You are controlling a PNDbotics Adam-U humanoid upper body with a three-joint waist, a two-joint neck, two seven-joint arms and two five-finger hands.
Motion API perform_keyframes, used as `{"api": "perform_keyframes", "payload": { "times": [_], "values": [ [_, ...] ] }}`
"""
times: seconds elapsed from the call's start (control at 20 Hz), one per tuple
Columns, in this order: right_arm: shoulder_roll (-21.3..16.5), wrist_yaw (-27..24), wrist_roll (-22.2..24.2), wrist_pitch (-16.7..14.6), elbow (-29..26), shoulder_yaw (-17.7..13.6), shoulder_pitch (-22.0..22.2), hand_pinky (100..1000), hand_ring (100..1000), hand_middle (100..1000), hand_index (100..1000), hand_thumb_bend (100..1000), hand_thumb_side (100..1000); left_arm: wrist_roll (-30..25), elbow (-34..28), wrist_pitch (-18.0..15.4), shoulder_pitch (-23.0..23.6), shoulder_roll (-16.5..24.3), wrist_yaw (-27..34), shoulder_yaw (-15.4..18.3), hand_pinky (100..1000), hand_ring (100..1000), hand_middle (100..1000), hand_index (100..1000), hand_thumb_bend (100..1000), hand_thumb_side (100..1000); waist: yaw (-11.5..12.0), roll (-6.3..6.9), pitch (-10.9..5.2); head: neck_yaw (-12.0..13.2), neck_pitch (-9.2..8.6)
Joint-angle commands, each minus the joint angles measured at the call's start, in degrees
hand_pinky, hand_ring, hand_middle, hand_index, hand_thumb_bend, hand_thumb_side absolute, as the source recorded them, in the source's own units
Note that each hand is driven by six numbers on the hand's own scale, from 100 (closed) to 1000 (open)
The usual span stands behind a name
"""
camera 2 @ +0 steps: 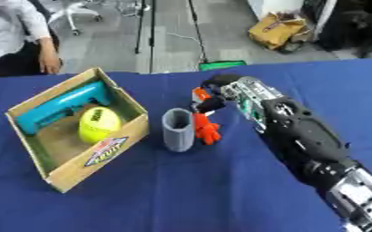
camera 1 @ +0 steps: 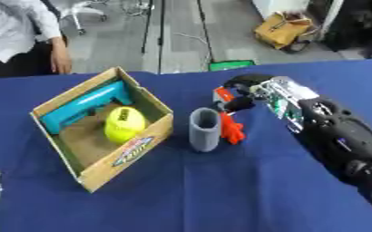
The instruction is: Pick up objects on the table and place them in the box.
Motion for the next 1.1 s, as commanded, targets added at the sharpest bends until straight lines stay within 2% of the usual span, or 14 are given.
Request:
{"api": "perform_keyframes", "payload": {
  "times": [0.05,0.3,0.55,1.1],
  "values": [
    [-0.4,0.4,-0.4,0.0,0.4,-0.9,-1.3,833,928,925,1000,316,880,-0.2,-0.8,0.0,-0.6,0.5,0.1,-0.1,997,930,920,899,100,1000,0.2,0.02,-0.73,-0.2,-0.72],
    [-0.1,0.2,-1.1,0.0,1.3,-1.5,-1.3,781,905,914,1000,301,867,-0.3,-0.8,0.1,-0.5,0.5,0.1,-0.1,996,930,920,896,100,1000,0.3,0.05,-0.58,-0.4,-0.96],
    [0.0,-0.7,-2.6,0.3,1.4,-1.7,-1.4,671,814,869,991,240,791,-0.3,-0.8,0.2,-0.6,0.5,0.1,-0.1,997,930,920,891,100,1000,0.2,0.1,-0.5,-0.5,-1.08],
    [0.1,-1.5,-4.1,0.8,2.2,-1.8,-1.4,581,719,814,920,219,669,-0.3,-0.8,0.2,-0.5,0.5,0.1,-0.2,1000,931,920,880,100,1000,0.2,0.22,-0.53,-0.6,-1.26]
  ]
}}
